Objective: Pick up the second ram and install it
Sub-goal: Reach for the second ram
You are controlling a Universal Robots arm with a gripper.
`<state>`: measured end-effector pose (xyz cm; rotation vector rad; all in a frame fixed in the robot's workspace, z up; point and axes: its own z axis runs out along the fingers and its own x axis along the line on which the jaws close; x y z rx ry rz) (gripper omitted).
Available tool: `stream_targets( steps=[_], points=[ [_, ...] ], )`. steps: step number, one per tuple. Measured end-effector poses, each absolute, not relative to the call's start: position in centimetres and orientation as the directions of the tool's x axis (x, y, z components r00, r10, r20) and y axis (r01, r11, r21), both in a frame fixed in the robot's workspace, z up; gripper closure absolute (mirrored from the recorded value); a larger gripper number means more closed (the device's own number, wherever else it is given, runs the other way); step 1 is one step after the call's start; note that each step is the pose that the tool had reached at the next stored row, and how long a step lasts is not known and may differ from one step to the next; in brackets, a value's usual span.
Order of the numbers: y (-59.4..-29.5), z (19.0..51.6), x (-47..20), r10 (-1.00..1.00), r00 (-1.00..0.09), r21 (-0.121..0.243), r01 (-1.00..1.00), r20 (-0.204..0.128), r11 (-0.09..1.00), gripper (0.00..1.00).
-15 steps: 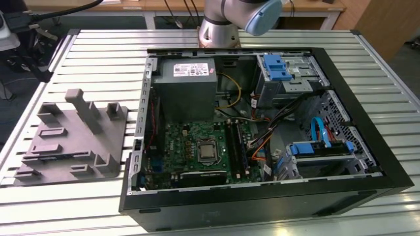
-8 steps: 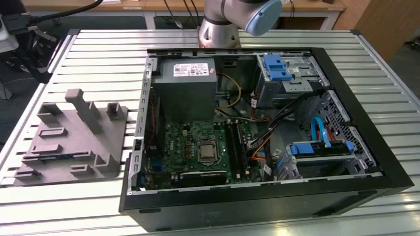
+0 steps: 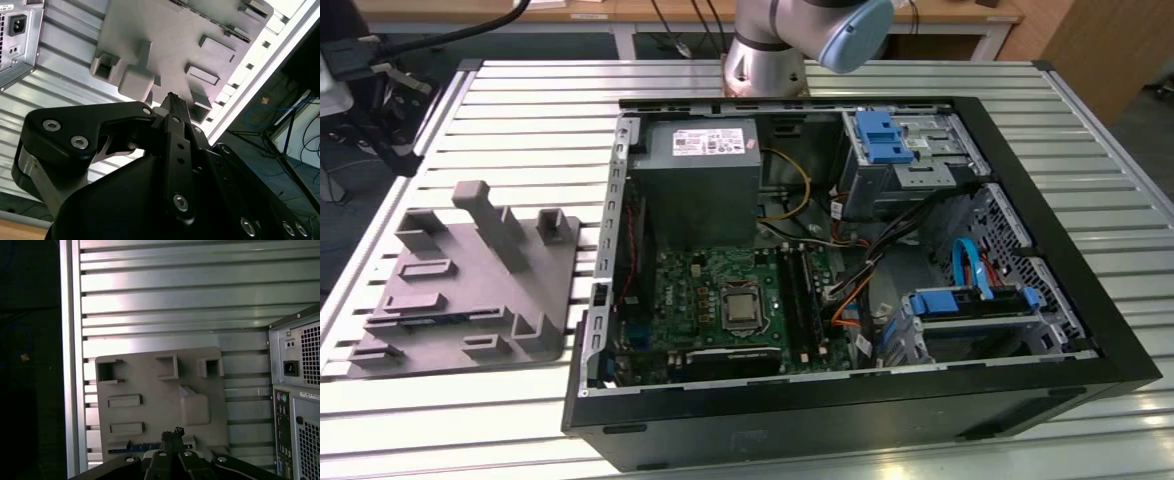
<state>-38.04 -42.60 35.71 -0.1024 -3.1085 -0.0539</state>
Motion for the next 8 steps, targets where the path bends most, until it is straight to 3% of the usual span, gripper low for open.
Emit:
stream_targets(
  steps=[8],
  points=[
    [-43.17,35.3,-38.23,0.065,-0.997,0.034,0.066,0.032,0.997,0.9]
  ],
)
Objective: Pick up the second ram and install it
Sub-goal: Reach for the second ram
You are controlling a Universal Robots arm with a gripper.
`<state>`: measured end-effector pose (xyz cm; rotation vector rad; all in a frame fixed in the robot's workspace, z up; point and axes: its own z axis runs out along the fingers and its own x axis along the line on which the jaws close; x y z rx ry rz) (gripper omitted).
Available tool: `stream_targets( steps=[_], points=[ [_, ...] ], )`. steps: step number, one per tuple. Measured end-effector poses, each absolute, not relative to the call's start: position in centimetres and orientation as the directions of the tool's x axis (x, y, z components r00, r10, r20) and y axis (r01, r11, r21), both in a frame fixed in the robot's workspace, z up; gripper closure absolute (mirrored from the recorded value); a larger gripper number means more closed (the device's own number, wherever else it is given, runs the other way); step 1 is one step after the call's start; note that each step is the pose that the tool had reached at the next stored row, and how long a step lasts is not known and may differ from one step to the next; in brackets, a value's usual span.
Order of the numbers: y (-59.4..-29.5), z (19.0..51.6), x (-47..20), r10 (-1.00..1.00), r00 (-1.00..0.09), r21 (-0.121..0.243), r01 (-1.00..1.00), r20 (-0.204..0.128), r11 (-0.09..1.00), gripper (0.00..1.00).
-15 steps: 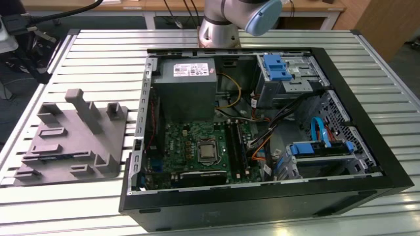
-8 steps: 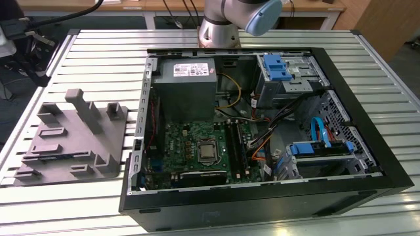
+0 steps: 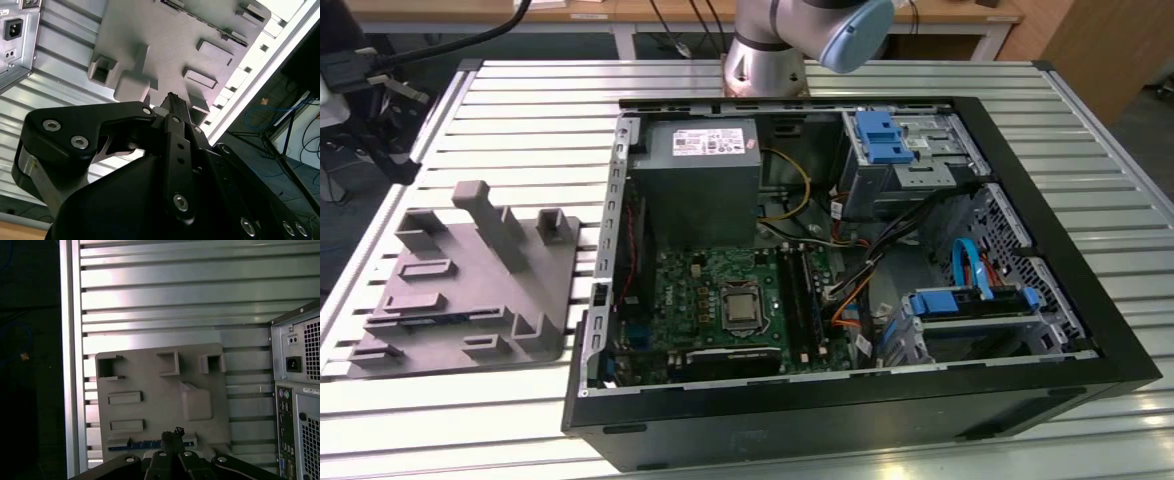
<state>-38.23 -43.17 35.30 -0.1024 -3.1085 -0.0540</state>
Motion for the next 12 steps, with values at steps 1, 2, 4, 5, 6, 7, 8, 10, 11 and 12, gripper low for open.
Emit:
stream_targets(
  steps=[1,2,4,5,6,7,8,10,11,12],
  points=[
    [-43.22,35.25,-38.26,0.065,-0.997,0.034,0.066,0.032,0.997,0.9],
    [-43.27,35.21,-38.29,0.065,-0.997,0.034,0.066,0.032,0.997,0.9],
    [-43.38,35.11,-38.34,0.065,-0.997,0.034,0.066,0.032,0.997,0.9],
    [-43.43,35.07,-38.36,0.065,-0.997,0.034,0.066,0.032,0.997,0.9],
    [-43.47,35.02,-38.38,0.065,-0.997,0.034,0.066,0.032,0.997,0.9],
    [-43.52,34.98,-38.39,0.065,-0.997,0.034,0.066,0.032,0.997,0.9],
    [-43.57,34.94,-38.41,0.065,-0.997,0.034,0.066,0.032,0.997,0.9],
    [-43.66,34.85,-38.46,0.065,-0.997,0.034,0.066,0.032,0.997,0.9],
    [-43.7,34.81,-38.48,0.065,-0.997,0.034,0.066,0.032,0.997,0.9],
    [-43.74,34.77,-38.5,0.065,-0.997,0.034,0.066,0.032,0.997,0.9]
  ],
)
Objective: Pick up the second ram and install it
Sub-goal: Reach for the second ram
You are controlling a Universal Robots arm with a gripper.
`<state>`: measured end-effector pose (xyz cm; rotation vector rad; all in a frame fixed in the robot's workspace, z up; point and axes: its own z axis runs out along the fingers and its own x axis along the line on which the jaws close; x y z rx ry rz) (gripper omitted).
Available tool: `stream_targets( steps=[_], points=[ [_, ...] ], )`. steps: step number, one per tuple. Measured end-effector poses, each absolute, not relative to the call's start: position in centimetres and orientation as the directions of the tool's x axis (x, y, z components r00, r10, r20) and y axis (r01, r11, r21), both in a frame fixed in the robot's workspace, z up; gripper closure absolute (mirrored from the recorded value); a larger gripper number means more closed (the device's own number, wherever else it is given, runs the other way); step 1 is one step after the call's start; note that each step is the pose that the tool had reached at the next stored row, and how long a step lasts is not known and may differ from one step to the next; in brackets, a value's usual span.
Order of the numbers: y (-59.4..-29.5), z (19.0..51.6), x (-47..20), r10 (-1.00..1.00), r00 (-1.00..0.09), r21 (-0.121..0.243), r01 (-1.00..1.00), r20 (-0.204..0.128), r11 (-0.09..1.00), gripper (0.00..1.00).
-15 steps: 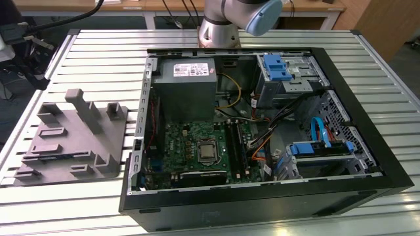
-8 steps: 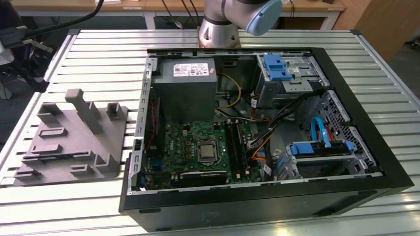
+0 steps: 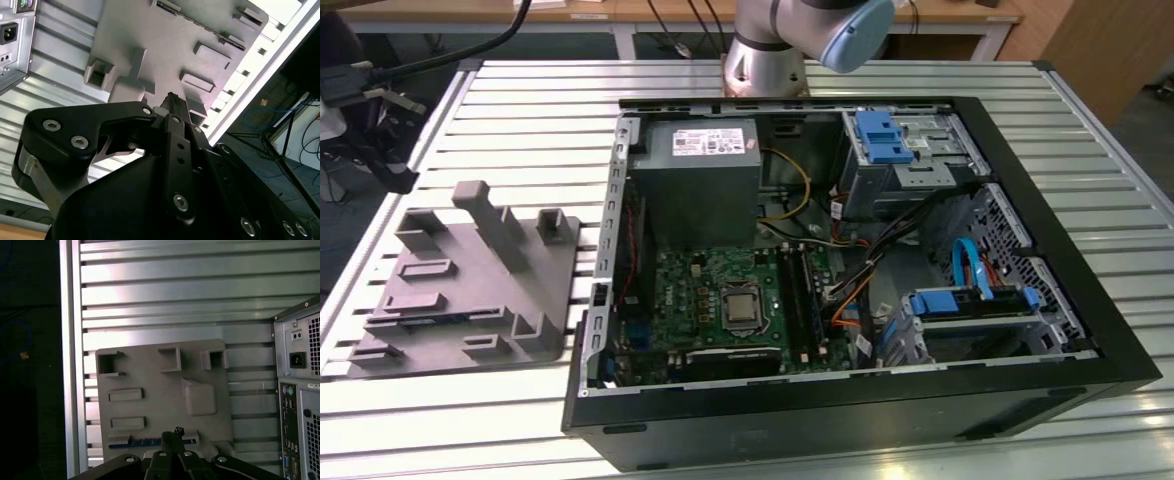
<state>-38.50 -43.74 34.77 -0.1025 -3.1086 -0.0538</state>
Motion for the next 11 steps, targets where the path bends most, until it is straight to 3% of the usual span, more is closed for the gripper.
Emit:
stream_targets(
  steps=[11],
  points=[
    [-44.17,34.33,-38.69,0.065,-0.997,0.034,0.066,0.032,0.997,0.9]
  ],
)
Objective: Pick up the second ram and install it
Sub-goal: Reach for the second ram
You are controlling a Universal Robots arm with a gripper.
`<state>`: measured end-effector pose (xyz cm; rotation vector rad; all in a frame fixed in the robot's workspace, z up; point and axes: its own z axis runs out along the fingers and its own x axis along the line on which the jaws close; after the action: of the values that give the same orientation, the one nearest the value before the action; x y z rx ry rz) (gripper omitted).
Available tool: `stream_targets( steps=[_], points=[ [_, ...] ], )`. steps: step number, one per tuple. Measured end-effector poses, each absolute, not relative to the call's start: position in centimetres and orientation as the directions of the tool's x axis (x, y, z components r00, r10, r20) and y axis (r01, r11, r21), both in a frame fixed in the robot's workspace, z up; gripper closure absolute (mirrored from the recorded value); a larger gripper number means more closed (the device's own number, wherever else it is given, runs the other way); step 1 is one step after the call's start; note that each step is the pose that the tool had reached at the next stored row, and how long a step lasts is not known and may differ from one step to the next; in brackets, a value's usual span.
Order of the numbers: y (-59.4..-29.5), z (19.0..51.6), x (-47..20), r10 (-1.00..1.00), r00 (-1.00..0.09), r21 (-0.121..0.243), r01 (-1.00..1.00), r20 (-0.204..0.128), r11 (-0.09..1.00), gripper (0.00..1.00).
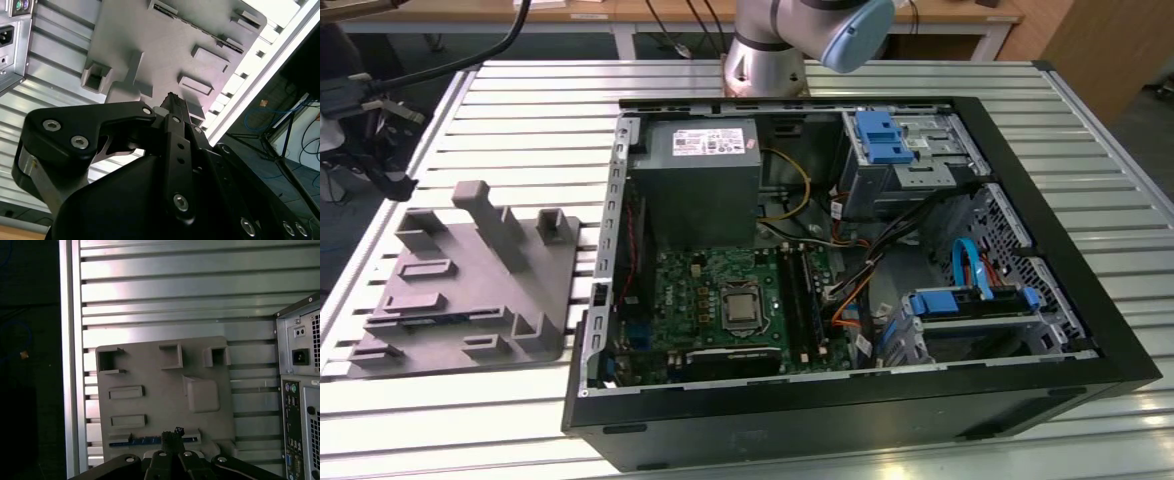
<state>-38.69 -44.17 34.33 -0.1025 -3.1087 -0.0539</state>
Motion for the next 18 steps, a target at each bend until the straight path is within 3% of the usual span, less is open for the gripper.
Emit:
stream_targets(
  steps=[18],
  points=[
    [-44.62,33.78,-38.87,0.065,-0.997,0.034,0.066,0.032,0.997,0.9]
  ],
)
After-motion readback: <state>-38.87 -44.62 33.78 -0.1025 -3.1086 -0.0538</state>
